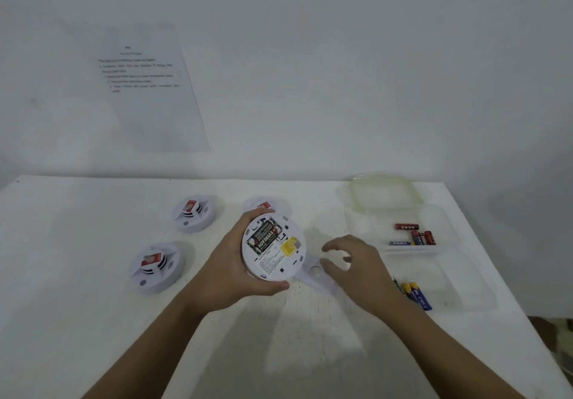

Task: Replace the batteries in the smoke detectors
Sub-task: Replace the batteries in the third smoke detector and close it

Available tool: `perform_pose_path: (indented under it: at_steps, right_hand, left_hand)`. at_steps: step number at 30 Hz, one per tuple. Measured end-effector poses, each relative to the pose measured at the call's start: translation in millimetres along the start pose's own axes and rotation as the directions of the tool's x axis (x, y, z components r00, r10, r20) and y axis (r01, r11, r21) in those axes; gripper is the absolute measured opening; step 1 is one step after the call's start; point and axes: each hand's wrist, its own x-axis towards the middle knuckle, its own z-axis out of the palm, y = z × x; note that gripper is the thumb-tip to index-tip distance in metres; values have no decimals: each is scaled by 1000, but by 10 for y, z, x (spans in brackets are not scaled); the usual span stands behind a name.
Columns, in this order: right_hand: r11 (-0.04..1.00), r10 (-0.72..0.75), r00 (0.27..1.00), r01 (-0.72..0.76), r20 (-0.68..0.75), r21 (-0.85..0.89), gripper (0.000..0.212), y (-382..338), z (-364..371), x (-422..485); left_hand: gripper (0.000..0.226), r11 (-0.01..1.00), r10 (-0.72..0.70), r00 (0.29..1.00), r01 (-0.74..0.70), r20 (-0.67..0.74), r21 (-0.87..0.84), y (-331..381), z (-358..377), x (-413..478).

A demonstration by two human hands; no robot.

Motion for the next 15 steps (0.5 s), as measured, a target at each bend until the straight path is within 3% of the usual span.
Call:
perform_pose_path:
  at_steps: [3, 5, 9, 15]
  right_hand:
    - [959, -48, 988, 86, -144, 271, 7, -384, -268, -1]
    - [931, -111, 979, 162, -168, 327, 6, -626, -384, -2]
    - [938, -218, 967, 246, -134, 245, 11, -880, -379, 47]
    - [965, -213, 966, 232, -144, 125, 33, -957, -202, 94]
  left_hand:
    - [97, 999, 41, 999, -41, -21, -10, 78, -23, 33]
    - [95, 997, 77, 996, -77, -46, 5, 152, -24, 66]
    - [93, 994, 113, 992, -113, -49, 12, 258, -16, 126]
    - [92, 996, 85, 995, -86, -46, -10, 257, 8, 165]
